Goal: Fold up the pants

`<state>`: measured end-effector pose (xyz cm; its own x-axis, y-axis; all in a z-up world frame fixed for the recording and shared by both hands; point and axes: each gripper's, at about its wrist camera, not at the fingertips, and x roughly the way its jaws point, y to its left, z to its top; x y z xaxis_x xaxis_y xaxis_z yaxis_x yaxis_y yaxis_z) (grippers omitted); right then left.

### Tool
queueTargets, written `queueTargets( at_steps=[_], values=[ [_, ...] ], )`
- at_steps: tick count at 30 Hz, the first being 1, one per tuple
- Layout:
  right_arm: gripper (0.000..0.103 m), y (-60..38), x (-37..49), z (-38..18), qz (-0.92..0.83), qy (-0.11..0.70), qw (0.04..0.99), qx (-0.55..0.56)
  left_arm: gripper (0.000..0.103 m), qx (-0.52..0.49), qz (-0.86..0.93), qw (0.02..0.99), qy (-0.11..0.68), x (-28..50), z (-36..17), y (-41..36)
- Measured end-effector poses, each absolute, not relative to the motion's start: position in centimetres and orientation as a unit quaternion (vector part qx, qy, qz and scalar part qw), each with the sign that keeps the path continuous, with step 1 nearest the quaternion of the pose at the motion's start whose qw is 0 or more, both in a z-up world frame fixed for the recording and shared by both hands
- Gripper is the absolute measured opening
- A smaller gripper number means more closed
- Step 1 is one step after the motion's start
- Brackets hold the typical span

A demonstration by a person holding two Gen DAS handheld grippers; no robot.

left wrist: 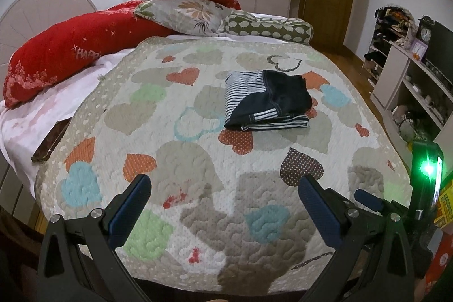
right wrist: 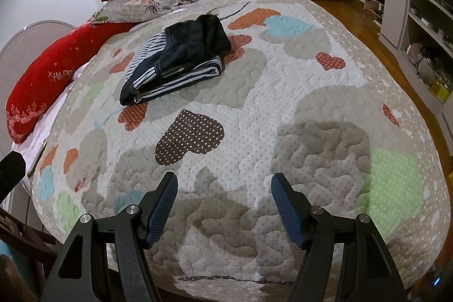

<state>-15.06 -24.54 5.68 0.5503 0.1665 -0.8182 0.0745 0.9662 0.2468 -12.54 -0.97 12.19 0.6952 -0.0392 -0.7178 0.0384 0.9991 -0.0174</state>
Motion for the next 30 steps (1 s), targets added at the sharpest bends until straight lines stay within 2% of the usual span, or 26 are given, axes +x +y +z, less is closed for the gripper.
queueTargets(
  at_steps=[30],
  values=[
    [0.075,-24.4,-15.1,5.0,0.016,0.479,0.87,0.11,0.103,-0.001,-0.028,0.908,0.418,-12.1,10.5,-0.9]
  ],
)
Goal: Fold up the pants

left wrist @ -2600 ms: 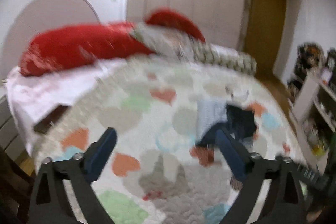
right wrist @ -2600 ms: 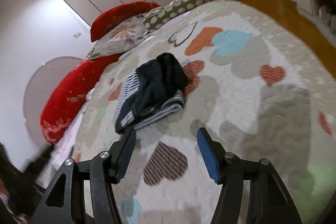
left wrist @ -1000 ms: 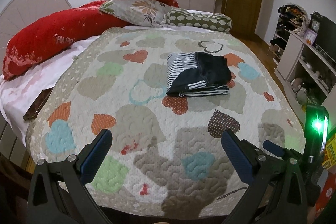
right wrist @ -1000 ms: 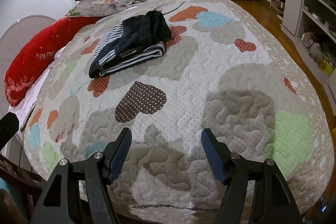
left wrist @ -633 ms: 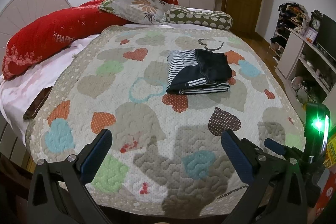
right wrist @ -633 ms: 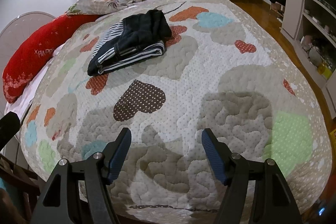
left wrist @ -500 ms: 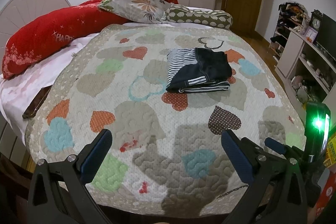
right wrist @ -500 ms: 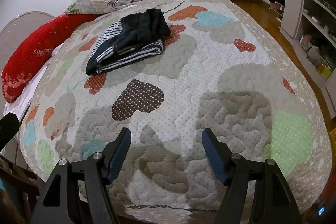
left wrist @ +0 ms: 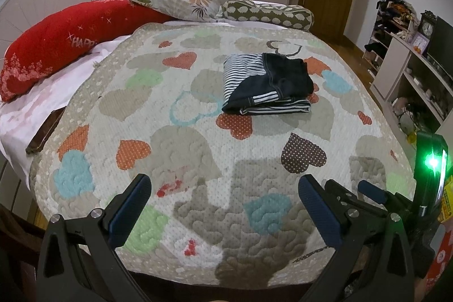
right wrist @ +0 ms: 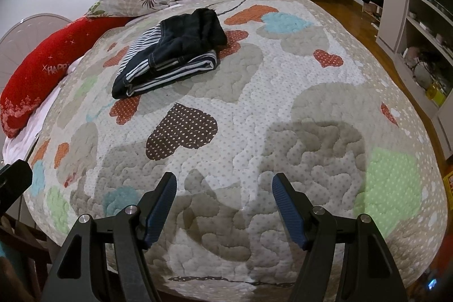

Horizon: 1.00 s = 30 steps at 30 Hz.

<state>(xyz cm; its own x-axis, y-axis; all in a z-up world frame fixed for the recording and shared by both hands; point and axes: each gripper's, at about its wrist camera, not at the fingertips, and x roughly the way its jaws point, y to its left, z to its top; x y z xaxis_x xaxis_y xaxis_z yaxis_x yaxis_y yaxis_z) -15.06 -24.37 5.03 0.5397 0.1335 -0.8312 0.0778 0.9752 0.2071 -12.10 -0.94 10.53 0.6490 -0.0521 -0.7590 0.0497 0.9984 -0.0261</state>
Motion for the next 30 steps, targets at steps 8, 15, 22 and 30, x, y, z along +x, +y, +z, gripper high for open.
queueTargets(
  at_steps=[8,15,22,30],
  values=[
    [0.075,-24.4,-15.1,5.0,0.016,0.48,0.87,0.11,0.103,-0.002,-0.029,0.907,0.42,-12.0,10.3,-1.0],
    [0.075,-24.4,-15.3,4.9,0.015,0.481,0.87,0.108,0.103,-0.005,-0.031,0.902,0.43,-11.9,9.8,-0.8],
    [0.075,-24.1,-15.3,4.9,0.013,0.477,0.874,0.099,0.103,-0.02,-0.036,0.895,0.444,-11.3,9.3,-0.2],
    [0.075,-23.0,-14.2,6.6,0.019,0.45,0.891,0.063,0.103,-0.022,-0.04,0.897,0.44,-7.4,9.2,0.3]
  ],
)
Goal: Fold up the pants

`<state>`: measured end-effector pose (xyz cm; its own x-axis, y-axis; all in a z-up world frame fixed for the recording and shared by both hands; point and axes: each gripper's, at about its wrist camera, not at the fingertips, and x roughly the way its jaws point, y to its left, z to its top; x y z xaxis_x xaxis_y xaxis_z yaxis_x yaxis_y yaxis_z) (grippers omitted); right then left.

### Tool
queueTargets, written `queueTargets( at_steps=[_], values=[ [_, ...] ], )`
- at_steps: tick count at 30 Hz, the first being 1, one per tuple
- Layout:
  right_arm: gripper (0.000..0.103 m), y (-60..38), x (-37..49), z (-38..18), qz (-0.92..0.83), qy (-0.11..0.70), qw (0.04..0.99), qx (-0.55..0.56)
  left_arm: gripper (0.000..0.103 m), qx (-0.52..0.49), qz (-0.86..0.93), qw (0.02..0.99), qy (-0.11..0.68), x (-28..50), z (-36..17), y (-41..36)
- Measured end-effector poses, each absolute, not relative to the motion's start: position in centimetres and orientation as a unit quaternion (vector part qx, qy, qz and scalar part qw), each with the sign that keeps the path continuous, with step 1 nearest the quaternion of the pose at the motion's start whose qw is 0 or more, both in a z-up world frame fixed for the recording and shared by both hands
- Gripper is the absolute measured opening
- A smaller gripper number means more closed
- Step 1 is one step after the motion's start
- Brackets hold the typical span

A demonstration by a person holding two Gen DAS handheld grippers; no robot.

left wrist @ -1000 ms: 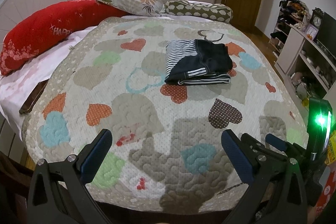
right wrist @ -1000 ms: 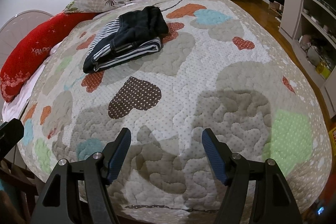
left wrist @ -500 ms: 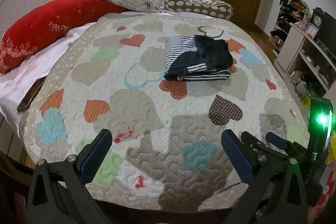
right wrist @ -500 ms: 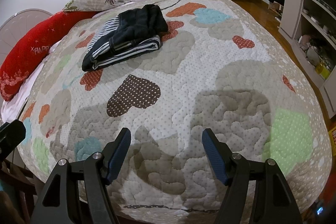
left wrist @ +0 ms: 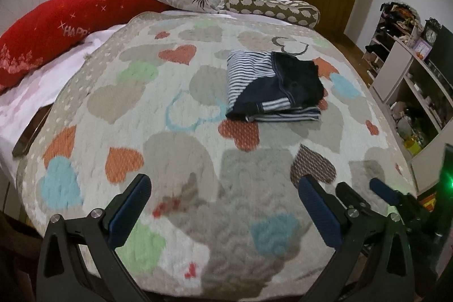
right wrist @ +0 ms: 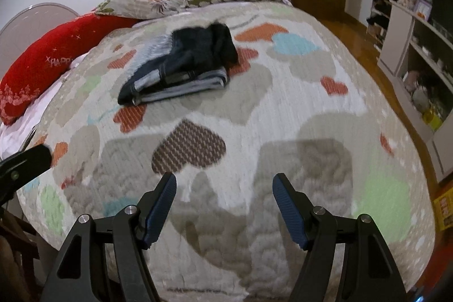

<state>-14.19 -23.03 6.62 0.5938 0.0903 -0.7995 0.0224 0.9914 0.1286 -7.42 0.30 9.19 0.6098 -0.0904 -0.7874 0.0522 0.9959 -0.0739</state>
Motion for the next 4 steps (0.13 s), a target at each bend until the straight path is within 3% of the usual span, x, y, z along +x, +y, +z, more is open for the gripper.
queueTargets(
  at_steps=[4],
  values=[
    [0.077,-22.9,-12.5,6.8,0.025,0.445,0.893,0.058,0.103,-0.024,-0.041,0.894,0.445,-5.6,8.2,0.4]
  ],
)
